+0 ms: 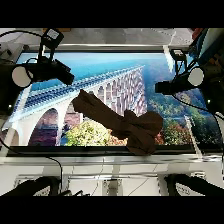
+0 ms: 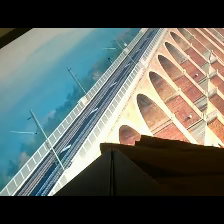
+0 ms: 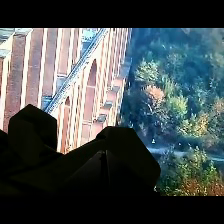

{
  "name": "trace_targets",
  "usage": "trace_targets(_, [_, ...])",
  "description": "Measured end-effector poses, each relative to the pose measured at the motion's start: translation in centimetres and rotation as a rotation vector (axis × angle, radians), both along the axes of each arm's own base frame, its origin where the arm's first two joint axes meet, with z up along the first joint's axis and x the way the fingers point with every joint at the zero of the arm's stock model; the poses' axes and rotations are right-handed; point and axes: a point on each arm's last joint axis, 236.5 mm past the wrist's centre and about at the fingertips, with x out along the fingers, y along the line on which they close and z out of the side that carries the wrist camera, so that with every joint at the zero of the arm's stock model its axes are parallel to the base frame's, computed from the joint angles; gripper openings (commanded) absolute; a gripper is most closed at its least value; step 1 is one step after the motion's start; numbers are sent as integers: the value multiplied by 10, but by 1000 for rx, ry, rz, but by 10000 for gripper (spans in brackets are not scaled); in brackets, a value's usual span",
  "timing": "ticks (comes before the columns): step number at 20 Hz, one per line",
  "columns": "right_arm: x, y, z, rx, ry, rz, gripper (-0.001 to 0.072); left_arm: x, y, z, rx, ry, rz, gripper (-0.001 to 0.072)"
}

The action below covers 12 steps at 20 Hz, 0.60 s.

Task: Fold the clothes and pants, and hang the long-sleeved shirts on hangers.

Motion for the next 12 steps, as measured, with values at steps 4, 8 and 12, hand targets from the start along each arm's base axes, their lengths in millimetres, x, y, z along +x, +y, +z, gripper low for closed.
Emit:
trace_targets(4, [0, 0, 0, 0, 0, 0, 10, -10, -5, -8, -55, 71, 13, 14])
trace_targets(8, [0, 0, 0, 0, 0, 0, 10, -38, 2, -34, -52, 237, 25, 14])
trace_targets(12, [0, 0, 0, 0, 0, 0, 10, -65, 30, -54, -87, 326, 88, 14])
